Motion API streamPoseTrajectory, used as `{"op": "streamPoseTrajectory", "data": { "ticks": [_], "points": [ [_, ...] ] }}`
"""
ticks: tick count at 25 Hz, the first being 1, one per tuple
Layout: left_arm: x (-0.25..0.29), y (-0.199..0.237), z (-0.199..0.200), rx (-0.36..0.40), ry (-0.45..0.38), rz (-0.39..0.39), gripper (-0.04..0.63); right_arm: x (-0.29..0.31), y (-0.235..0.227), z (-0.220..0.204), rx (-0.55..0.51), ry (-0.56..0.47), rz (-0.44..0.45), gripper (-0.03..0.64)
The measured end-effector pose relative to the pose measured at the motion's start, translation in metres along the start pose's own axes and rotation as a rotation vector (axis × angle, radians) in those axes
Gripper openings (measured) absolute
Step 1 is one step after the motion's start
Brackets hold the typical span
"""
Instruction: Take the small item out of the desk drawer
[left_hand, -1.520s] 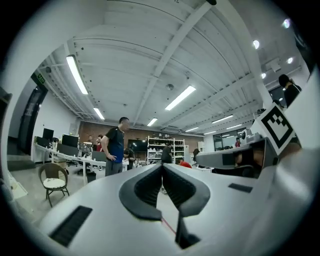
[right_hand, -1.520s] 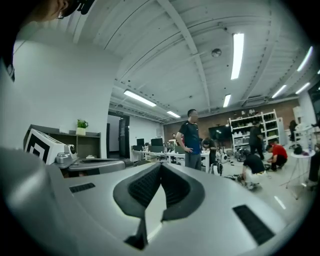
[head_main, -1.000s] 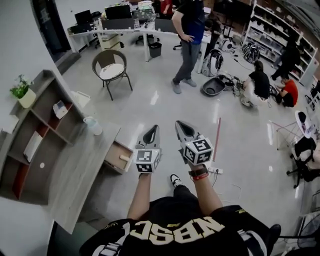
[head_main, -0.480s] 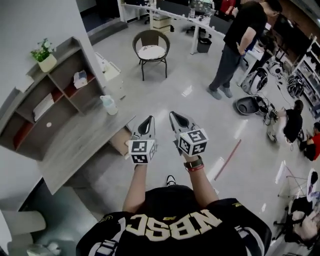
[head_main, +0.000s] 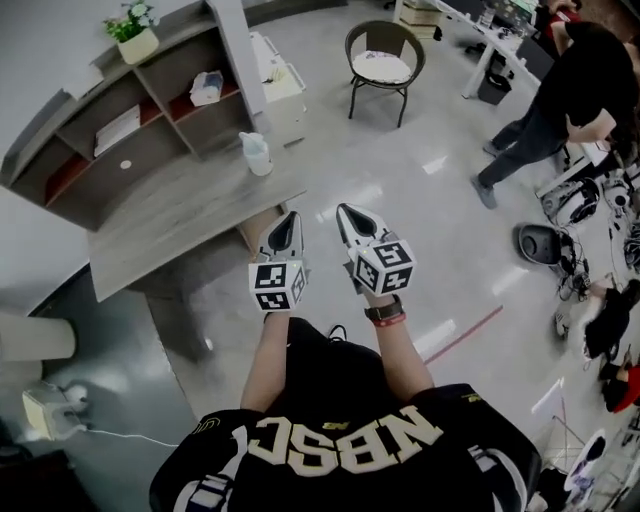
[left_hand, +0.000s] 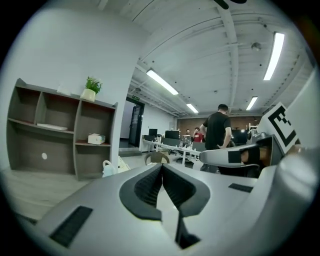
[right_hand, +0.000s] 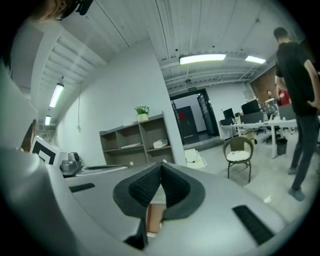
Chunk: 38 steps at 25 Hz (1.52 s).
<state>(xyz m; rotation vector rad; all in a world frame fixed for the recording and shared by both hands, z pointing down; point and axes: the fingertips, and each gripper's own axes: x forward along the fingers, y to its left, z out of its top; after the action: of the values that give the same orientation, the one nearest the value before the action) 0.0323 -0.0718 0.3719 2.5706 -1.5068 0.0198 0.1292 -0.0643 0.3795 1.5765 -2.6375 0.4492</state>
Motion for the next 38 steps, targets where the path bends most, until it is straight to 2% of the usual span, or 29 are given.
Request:
{"op": "streamPoseTrajectory", "data": {
  "ticks": [7,10,22,28,38],
  "points": [
    [-0.015,0.038,-0.035,-0.045,0.070,0.172,0.017,0.037,0.017,-0.042,0.028,0.102,0.134,0.006],
    [-0.020,0.056,-0.056,-0.062,0.108,0.213,0.017,0.056,0.026,-0.062,0.039,0.150,0.174,0.006],
    [0.003,0.121,-0.144,-0.164,0.250,0.265,0.017,0.125,0.037,-0.137,0.026,0.315,0.223,0.006],
    [0.022,0.135,-0.193,-0.206,0.341,0.250,0.017,0.148,0.023,-0.173,0.055,0.396,0.204,0.006],
    [0.042,0.164,-0.275,-0.282,0.446,0.278,0.017,0.171,0.001,-0.237,0.124,0.503,0.169,0.006]
  ]
}}
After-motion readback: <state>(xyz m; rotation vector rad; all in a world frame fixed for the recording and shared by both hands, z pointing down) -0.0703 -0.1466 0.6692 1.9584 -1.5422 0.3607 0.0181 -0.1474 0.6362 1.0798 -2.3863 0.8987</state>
